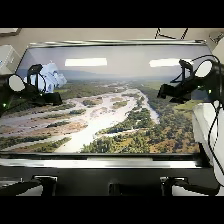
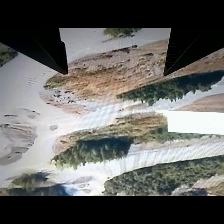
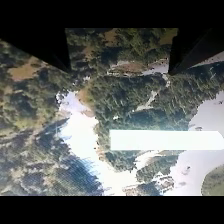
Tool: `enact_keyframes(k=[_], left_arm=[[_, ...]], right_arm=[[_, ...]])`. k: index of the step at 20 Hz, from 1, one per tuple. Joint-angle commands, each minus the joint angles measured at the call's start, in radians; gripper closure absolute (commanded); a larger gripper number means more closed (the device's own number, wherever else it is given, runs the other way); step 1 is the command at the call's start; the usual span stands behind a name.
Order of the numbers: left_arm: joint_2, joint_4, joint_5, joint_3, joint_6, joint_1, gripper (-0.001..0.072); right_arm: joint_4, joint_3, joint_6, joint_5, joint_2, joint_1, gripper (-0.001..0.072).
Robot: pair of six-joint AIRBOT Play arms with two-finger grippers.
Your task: Fold the clothes and pants, and hang the long-sleeved shirts on hangers.
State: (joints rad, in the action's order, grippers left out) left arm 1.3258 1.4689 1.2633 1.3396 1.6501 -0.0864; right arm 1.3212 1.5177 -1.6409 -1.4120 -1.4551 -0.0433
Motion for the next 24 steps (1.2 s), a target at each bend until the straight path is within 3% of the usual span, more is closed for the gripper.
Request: enact_keyframes(k=[1, 14, 19, 21, 22, 23, 24], left_arm=[[-0.001, 0.0, 0.0, 0.0, 0.0, 0.0, -0.0003], [0.0, -0.003, -0.011, -0.001, 0.006, 0.0, -0.0004], [0.021, -0.003, -0.407, -0.001, 0.011, 0.0, -0.0004], [0.056, -0.003, -0.706, 0.0, 0.042, 0.001, -0.0004], [0.088, -0.003, -0.824, 0.018, 0.099, 0.024, -0.0003], [0.142, -0.003, -0.844, 0.07, 0.193, 0.072, -0.0003], [0.218, -0.009, -0.784, 0.151, 0.29, 0.143, -0.0004]], right_arm=[[0.0, 0.001, 0.0, 0.0, 0.0, 0.001, 0.0033], [0.0, 0.001, 0.0, 0.0, 0.0, 0.001, 0.0033], [0.006, 0.001, 0.006, 0.171, 0.0, -0.001, 0.0032], [0.008, 0.001, 0.007, 0.248, 0.0, -0.001, 0.0033], [0.009, 0.001, 0.007, 0.272, 0.0, -0.001, 0.0033], [0.013, 0.001, 0.007, 0.287, 0.0, -0.001, 0.0033], [0.026, 0.001, 0.007, 0.289, 0.0, -0.001, 0.0033]])
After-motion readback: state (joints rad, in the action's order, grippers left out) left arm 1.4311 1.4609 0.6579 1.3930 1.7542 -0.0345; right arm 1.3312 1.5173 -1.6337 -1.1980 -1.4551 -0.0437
